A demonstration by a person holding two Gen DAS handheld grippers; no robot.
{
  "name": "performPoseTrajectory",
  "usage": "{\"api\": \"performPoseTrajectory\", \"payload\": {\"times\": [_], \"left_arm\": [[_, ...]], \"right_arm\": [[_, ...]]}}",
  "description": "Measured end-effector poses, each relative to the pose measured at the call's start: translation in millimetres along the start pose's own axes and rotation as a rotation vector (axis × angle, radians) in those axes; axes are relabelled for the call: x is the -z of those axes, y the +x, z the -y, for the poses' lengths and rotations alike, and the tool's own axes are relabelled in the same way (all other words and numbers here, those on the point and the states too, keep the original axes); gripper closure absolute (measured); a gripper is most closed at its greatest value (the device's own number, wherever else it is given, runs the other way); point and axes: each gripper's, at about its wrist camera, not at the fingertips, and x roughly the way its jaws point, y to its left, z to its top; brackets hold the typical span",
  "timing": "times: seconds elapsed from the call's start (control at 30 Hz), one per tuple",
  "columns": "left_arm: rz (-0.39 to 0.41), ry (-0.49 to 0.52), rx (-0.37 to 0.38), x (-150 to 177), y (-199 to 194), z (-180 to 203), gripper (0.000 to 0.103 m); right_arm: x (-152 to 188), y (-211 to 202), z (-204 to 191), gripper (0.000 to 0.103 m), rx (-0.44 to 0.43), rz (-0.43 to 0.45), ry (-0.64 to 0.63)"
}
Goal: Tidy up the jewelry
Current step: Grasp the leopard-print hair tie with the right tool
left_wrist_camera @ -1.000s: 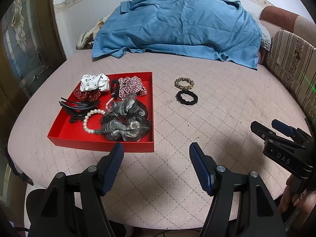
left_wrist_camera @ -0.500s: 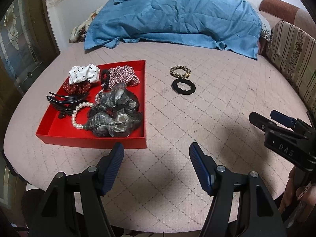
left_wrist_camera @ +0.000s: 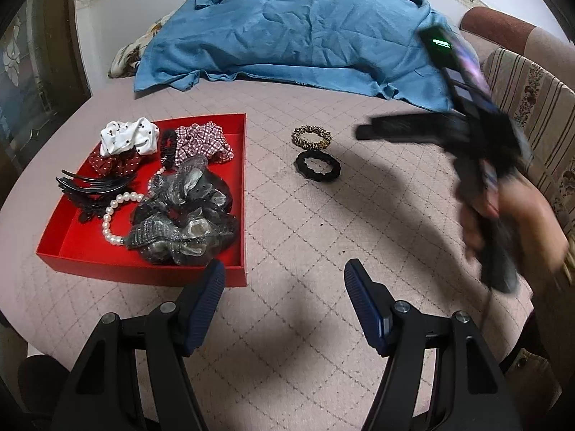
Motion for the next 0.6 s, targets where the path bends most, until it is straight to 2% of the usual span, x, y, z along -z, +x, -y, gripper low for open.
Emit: {"api": "performPoseTrajectory", "payload": {"times": [0.17,0.27,0.33,0.4,0.47,0.6], "left_arm": [[-0.009,-0.013,0.025,-1,7,-10,0.035],[-0.011,-0.018,0.034,-1,9,-15,0.035],[-0.004,-0.019,0.045,-2,8,-19,0.035],[0.003,-0.017,0.051,-5,7,-19,0.035],[0.007,-0.008,0.059,-8,7,-16,0.035],[0.016,0.037,0.051,-12,5,-2,0.035]], "right_arm": [[-28,59,-11,0.052,-0.008,-0.079,0.005],[-31,86,-17,0.066,0.030,-0.137,-0.021],[-31,87,-20,0.082,0.080,-0.125,-0.060],[-30,81,-16,0.090,0.110,-0.144,-0.066],[-23,71,-7,0.090,0.159,-0.153,-0.077],[9,38,45,0.090,0.213,-0.168,-0.014]]}}
